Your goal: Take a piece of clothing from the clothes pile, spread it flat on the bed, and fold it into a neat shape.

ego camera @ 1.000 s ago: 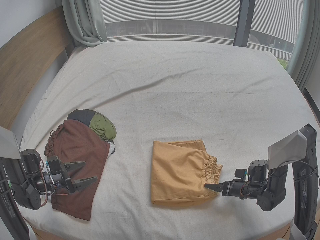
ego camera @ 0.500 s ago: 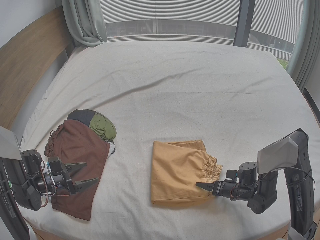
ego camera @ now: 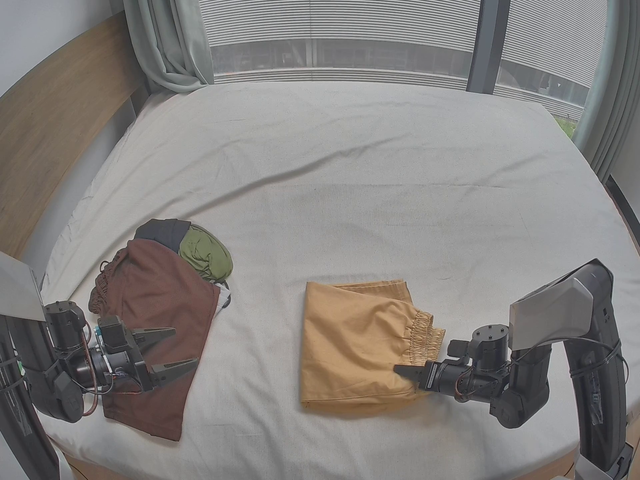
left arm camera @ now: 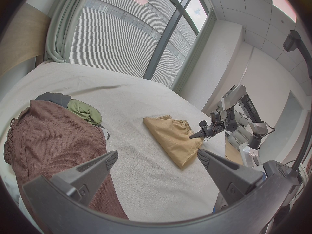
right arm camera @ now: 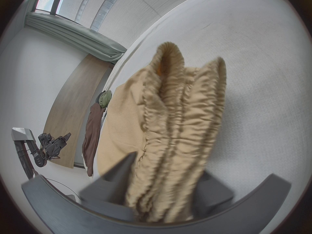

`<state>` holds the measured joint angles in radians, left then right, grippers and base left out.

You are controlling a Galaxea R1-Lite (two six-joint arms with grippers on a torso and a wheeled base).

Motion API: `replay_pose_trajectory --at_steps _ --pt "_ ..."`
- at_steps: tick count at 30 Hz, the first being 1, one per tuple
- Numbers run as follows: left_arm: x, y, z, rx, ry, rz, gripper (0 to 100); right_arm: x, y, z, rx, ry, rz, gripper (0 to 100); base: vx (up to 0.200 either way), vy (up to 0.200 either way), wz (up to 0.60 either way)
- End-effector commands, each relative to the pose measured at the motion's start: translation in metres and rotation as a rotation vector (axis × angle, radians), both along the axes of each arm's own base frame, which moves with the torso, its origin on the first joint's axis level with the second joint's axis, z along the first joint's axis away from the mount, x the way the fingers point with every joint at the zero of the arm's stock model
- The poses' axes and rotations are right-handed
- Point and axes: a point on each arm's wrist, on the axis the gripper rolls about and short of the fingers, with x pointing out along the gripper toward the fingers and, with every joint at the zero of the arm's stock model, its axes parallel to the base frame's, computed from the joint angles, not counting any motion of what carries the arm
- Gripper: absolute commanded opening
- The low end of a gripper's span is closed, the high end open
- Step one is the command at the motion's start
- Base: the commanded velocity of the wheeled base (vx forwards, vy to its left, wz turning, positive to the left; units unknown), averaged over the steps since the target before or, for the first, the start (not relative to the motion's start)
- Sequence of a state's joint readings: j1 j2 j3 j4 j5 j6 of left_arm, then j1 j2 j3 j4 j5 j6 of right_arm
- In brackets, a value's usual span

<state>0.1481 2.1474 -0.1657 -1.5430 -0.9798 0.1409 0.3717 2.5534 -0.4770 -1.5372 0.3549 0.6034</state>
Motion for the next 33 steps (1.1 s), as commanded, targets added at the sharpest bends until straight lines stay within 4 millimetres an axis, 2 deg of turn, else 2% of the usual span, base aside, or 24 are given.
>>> replay_pose_trajectory --at_steps 1,18,20,22,25,33 --pt "0.0 0.0 -0.001 -0.001 0.004 -0.001 100 0.0 0.0 0.0 0.002 -0.004 0.001 0 0.0 0.0 0.0" --pt "0.001 -0.001 0.0 -0.003 0.001 -0.004 100 0.0 0.001 0.001 0.005 -0.004 0.012 0 0.0 0.0 0.0" --pt "0.001 0.0 0.0 -0.009 0.008 0.001 100 -0.001 0.001 0.007 0.02 -0.012 0.029 0 0.0 0.0 0.0" --pt "0.001 0.0 0.0 -0.009 0.007 0.001 100 0.0 0.001 0.024 0.047 -0.05 0.048 0 0.0 0.0 0.0" --pt "0.001 0.0 0.0 -0.008 0.006 0.0 100 0.001 0.003 0.032 0.068 -0.066 0.058 0 0.0 0.0 0.0" --pt "0.0 -0.001 -0.001 -0.008 0.012 -0.001 100 0.003 0.004 0.041 0.088 -0.092 0.058 0 0.0 0.0 0.0"
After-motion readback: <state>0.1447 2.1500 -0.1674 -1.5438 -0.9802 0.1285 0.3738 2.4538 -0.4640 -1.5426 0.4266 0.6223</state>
